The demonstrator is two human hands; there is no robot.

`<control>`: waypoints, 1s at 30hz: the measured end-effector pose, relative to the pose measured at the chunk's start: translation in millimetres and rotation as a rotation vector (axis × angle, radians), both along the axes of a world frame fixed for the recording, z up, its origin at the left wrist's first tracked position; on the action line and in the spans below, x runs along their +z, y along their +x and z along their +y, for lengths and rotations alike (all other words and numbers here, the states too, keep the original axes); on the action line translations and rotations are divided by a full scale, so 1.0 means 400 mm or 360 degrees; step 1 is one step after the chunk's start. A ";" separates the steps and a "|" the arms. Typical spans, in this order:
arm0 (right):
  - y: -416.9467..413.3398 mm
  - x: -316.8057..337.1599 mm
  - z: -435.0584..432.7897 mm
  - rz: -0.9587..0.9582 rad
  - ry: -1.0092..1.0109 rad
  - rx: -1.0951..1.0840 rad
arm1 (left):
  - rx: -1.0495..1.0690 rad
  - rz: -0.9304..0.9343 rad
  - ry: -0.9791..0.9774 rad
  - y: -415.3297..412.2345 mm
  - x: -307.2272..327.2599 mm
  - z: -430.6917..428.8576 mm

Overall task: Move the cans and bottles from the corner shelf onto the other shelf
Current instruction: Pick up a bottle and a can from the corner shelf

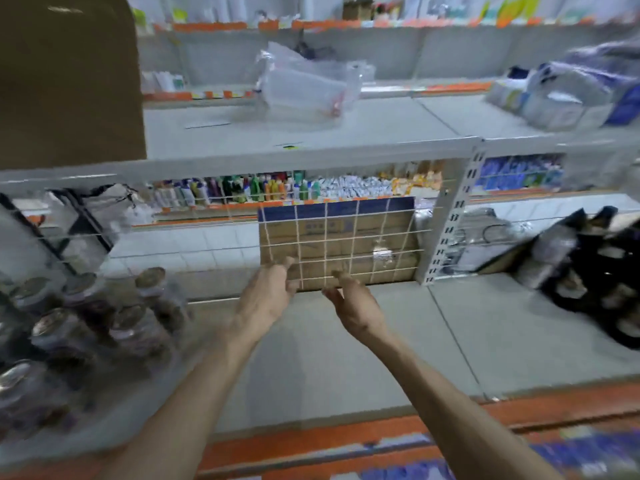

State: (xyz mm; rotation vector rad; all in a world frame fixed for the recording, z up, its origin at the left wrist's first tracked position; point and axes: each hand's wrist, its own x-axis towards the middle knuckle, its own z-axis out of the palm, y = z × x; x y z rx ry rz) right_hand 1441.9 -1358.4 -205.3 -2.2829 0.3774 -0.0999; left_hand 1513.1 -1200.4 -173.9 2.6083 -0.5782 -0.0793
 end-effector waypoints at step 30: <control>-0.518 -0.005 -1.123 0.0099 -0.0265 -0.0847 | -0.0829 -0.0235 0.0293 -0.277 -0.049 -1.278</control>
